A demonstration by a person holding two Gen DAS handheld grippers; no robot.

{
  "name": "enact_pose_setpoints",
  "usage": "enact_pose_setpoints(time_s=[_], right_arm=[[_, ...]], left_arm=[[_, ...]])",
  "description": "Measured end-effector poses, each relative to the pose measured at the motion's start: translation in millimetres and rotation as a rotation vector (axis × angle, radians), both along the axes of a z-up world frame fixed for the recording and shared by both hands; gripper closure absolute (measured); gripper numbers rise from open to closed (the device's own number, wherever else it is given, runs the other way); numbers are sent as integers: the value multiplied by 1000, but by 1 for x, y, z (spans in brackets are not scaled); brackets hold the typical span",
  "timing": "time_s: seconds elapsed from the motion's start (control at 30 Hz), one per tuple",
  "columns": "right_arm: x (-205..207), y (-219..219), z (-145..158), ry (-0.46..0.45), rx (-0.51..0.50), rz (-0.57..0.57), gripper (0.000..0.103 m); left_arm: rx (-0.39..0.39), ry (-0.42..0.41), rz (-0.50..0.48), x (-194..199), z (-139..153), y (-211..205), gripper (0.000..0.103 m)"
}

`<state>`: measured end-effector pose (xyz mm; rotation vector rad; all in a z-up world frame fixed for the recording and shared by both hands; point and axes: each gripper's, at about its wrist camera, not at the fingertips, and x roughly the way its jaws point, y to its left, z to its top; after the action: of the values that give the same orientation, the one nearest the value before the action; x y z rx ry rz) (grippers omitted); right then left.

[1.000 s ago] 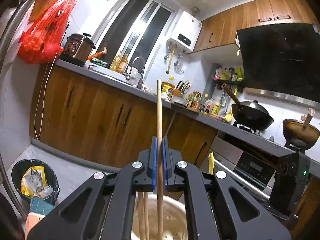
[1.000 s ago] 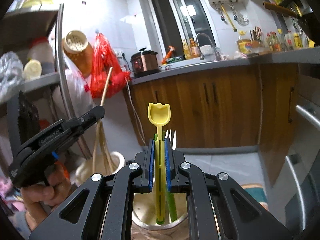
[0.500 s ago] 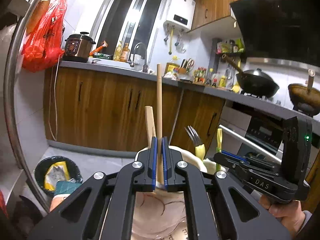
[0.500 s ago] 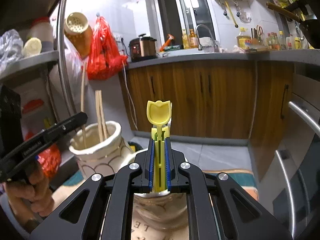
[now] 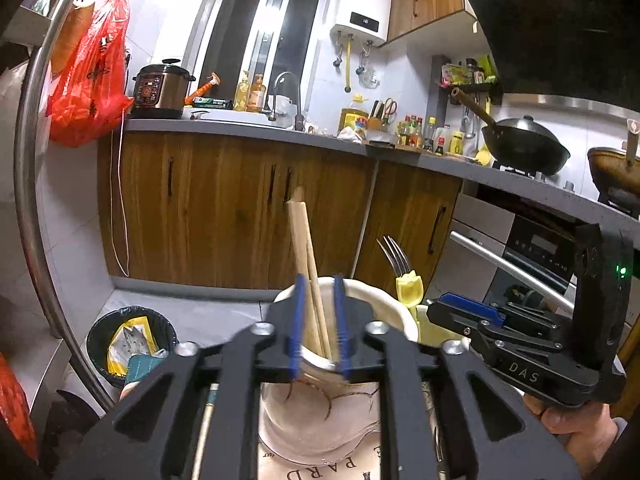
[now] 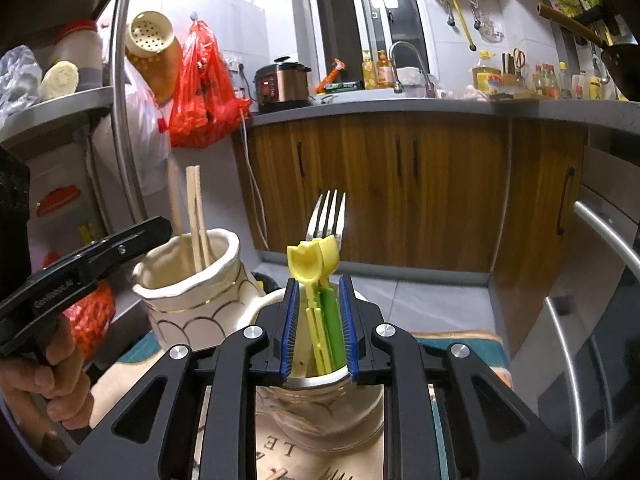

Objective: Organize utensils
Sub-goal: 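Open left tool to drop chopstick in taller pot while right drops spoon in smaller pot, then move both open tools back down to the utensils on the cloth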

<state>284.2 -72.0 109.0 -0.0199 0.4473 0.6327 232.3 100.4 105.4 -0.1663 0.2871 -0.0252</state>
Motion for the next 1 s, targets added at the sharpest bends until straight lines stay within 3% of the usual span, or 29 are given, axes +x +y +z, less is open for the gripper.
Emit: enact_pose_setpoints(time_s=[0.13, 0.2, 0.27, 0.4, 0.77, 1.0], right_arm=[[-4, -2, 2, -7, 1, 0, 81], [-6, -4, 2, -9, 2, 1, 81], [-7, -5, 2, -8, 2, 2, 81], [-17, -10, 2, -18, 0, 8, 81], [-50, -36, 9, -29, 22, 6, 80], [-51, -46, -15, 57, -24, -14, 80]], left_arm=[[-1, -9, 1, -6, 3, 2, 73], [-5, -14, 4, -11, 3, 3, 56], [-1, -19, 7, -15, 3, 4, 47], [17, -19, 18, -24, 2, 6, 39], [46, 43, -37, -70, -12, 4, 41], [68, 158, -97, -67, -38, -9, 49]])
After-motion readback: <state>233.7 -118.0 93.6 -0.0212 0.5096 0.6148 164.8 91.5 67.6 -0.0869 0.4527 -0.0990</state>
